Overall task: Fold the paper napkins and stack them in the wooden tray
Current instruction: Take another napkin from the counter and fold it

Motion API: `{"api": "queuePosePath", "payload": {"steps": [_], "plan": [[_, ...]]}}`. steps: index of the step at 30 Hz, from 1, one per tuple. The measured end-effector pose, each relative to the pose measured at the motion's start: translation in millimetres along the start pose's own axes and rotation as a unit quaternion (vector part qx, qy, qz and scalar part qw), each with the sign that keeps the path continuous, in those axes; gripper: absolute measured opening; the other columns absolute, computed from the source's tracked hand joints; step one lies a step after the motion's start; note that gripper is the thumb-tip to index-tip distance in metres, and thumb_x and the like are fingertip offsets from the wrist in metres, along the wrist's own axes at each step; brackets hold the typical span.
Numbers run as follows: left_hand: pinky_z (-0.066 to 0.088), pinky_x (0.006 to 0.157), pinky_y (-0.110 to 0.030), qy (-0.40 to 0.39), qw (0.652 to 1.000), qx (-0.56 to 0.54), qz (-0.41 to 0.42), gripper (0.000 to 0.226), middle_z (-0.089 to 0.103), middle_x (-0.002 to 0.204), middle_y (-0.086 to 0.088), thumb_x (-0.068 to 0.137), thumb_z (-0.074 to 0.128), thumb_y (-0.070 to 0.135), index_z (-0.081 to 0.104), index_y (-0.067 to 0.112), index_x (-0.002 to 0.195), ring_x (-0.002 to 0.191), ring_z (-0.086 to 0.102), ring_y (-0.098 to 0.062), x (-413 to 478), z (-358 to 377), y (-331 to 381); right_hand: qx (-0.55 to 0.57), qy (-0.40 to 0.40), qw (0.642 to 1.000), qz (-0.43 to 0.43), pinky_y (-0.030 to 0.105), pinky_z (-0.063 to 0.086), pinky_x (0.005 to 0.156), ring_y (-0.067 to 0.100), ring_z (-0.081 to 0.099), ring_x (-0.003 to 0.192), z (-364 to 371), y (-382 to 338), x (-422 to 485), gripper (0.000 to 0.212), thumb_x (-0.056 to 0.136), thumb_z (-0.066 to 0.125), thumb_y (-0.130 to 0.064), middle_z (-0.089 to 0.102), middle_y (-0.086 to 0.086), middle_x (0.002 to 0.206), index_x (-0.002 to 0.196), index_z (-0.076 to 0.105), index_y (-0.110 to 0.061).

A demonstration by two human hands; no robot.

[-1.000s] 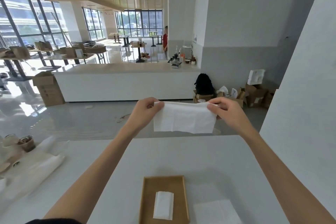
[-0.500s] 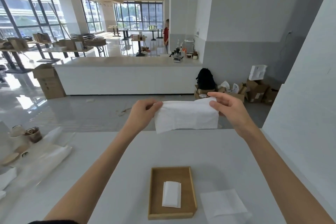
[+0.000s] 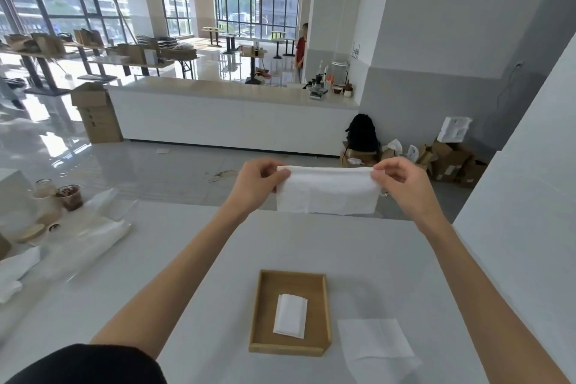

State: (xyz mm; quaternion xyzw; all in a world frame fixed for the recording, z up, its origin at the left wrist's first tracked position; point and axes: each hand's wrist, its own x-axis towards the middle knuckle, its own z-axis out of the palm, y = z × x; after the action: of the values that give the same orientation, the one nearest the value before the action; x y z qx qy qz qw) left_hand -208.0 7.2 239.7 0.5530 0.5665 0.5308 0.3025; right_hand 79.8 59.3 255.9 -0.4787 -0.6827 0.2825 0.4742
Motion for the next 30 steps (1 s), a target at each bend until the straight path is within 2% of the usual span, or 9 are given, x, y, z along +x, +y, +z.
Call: {"api": "queuePosePath", "payload": {"steps": [4, 10, 13, 16, 19, 22, 24, 27, 30], "plan": [[0.058, 0.086, -0.05, 0.016, 1.0, 0.027, -0.001, 0.018, 0.069, 0.081, -0.011, 0.091, 0.07, 0.024, 0.073, 0.008, 0.098, 0.074, 0.064, -0.02, -2.5, 1.1, -3.6, -0.015, -0.001, 1.0, -0.005, 0.032, 0.053, 0.088, 0.011, 0.066, 0.091, -3.3, 0.3, -3.9, 0.014, 0.09, 0.072, -0.018, 0.071, -0.002, 0.098, 0.101, 0.069, -0.01], [0.042, 0.065, -0.024, -0.015, 0.993, 0.114, -0.013, 0.019, 0.064, 0.079, 0.0, 0.091, 0.07, 0.024, 0.071, 0.005, 0.089, 0.076, 0.057, -0.016, -3.4, 4.4, -10.6, -0.127, -0.008, 0.99, -0.068, 0.034, 0.049, 0.094, 0.018, 0.061, 0.106, -8.4, -2.7, -2.2, 0.001, 0.093, 0.068, -0.017, 0.062, -0.006, 0.112, 0.092, 0.067, -0.016], [0.046, 0.086, -0.029, -0.048, 0.984, 0.17, -0.021, 0.033, 0.065, 0.11, 0.002, 0.086, 0.071, 0.042, 0.068, 0.016, 0.107, 0.107, 0.059, -0.018, -5.5, 21.7, -11.2, -0.131, -0.072, 0.986, -0.08, 0.03, 0.047, 0.095, 0.006, 0.062, 0.104, -13.5, -22.1, 1.2, 0.003, 0.094, 0.066, -0.02, 0.067, -0.017, 0.104, 0.092, 0.065, -0.022], [0.035, 0.11, -0.029, -0.119, 0.985, 0.122, 0.014, 0.064, 0.055, 0.135, 0.009, 0.078, 0.069, 0.062, 0.055, 0.031, 0.133, 0.13, 0.045, -0.009, -18.7, 50.4, 5.6, -0.149, -0.2, 0.963, -0.099, 0.022, 0.049, 0.09, 0.0, 0.065, 0.096, -14.2, -51.4, 3.6, 0.009, 0.094, 0.067, -0.018, 0.07, -0.013, 0.097, 0.09, 0.065, -0.026], [0.05, 0.095, -0.024, -0.214, 0.976, 0.01, 0.042, 0.037, 0.07, 0.119, 0.003, 0.091, 0.07, 0.037, 0.066, 0.017, 0.123, 0.112, 0.065, -0.011, -29.8, 75.2, 19.2, -0.208, -0.292, 0.924, -0.131, 0.023, 0.05, 0.088, -0.002, 0.065, 0.093, -8.9, -74.8, 8.3, 0.012, 0.093, 0.068, -0.016, 0.07, -0.014, 0.093, 0.088, 0.065, -0.027], [0.053, 0.073, -0.028, -0.205, 0.975, -0.074, 0.032, 0.024, 0.069, 0.087, -0.003, 0.096, 0.067, 0.028, 0.069, 0.004, 0.099, 0.079, 0.067, -0.014, -35.9, 86.0, 18.0, -0.257, -0.324, 0.898, -0.151, 0.021, 0.046, 0.085, -0.006, 0.062, 0.093, -8.2, -82.3, 14.2, 0.011, 0.094, 0.066, -0.018, 0.069, -0.016, 0.094, 0.09, 0.065, -0.029], [0.053, 0.072, -0.032, -0.176, 0.978, -0.113, 0.012, 0.028, 0.068, 0.088, -0.005, 0.097, 0.066, 0.029, 0.068, 0.001, 0.099, 0.08, 0.066, -0.017, -41.1, 88.8, 15.2, -0.209, -0.243, 0.932, -0.17, 0.022, 0.047, 0.089, -0.004, 0.063, 0.1, -9.8, -75.3, 14.9, 0.006, 0.097, 0.062, -0.025, 0.069, -0.017, 0.102, 0.1, 0.066, -0.028], [0.056, 0.071, -0.031, -0.116, 0.978, -0.171, -0.023, 0.024, 0.072, 0.089, -0.002, 0.097, 0.066, 0.028, 0.071, 0.005, 0.101, 0.079, 0.069, -0.016, -44.8, 85.9, 11.7, 0.019, -0.077, 0.994, -0.07, 0.032, 0.051, 0.099, 0.007, 0.065, 0.11, -9.9, -47.0, 2.2, 0.039, 0.093, 0.057, -0.051, 0.07, -0.008, 0.116, 0.121, 0.063, -0.025], [0.059, 0.078, -0.037, -0.077, 0.973, -0.213, -0.05, 0.024, 0.076, 0.098, -0.01, 0.098, 0.064, 0.027, 0.072, 0.005, 0.106, 0.085, 0.071, -0.019, -44.8, 77.2, 8.0, 0.164, -0.108, 0.975, 0.109, 0.043, 0.055, 0.096, 0.015, 0.071, 0.107, 5.3, -12.5, -24.9, 0.049, 0.087, 0.052, -0.065, 0.073, -0.003, 0.117, 0.12, 0.064, -0.031]]}}
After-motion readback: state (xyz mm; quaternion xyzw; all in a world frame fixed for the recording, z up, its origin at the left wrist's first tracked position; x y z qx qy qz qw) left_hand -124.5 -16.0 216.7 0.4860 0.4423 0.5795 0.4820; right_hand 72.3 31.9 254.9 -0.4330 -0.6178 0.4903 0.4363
